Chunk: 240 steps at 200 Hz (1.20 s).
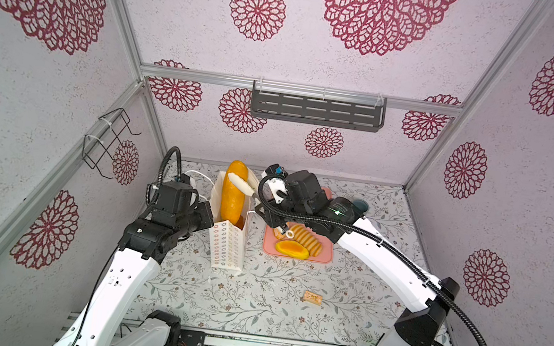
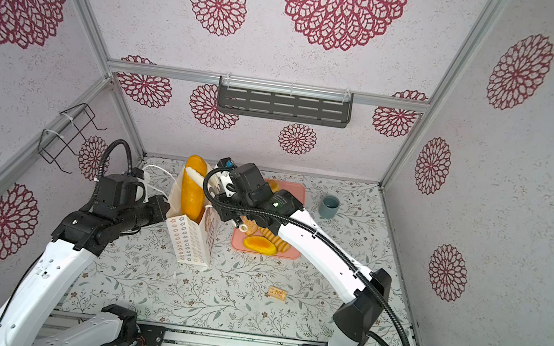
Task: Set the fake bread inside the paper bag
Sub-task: 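Lift the long orange bread with the tongs and carry it over the bag, then open the tongs with the right gripper to drop the bread into the bag, then move the empty tongs back over the pink tray with the right gripper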
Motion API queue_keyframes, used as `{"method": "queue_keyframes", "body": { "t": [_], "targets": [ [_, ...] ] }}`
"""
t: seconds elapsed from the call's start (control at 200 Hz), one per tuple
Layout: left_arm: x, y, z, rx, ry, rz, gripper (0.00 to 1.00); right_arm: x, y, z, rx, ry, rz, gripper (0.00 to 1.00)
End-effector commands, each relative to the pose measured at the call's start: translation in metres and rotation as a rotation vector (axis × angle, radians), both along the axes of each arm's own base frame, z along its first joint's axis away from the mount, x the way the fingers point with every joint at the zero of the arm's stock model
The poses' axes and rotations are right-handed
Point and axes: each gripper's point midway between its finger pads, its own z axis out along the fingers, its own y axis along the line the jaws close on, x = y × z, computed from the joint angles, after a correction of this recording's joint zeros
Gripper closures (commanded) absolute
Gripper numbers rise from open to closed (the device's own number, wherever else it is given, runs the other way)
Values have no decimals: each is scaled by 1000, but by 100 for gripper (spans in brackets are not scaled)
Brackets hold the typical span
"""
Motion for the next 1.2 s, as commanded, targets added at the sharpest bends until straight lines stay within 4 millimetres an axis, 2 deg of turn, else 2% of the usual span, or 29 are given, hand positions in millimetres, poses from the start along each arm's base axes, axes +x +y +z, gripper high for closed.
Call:
{"method": "queue_keyframes", "body": {
  "t": [0.0, 0.115, 0.495, 0.655, 0.841, 0.906, 1.026, 1.196],
  "targets": [
    [-1, 2, 4, -3, -20, 2, 100, -3, -11, 55, 114, -107, -24, 51],
    [-1, 1, 4, -4, -22, 1, 100, -3, -13, 57, 116, -116, -32, 48],
    [-1, 2, 3, -3, -18, 3, 100, 2, -28, 66, 114, -158, -91, 49],
    [0, 1, 3, -3, -17, 2, 100, 5, -49, 76, 121, -195, -154, 49],
    [0, 1, 3, -3, -16, 0, 100, 10, -86, 82, 139, -209, -245, 50],
    [1, 1, 2, -3, -15, 3, 95, 13, -99, 79, 149, -198, -273, 50],
    [1, 1, 2, -4, -14, 5, 80, 23, -127, 68, 170, -148, -335, 51],
    [1, 2, 3, -5, -17, 8, 63, 47, -160, 31, 194, -3, -420, 53]
  ]
}}
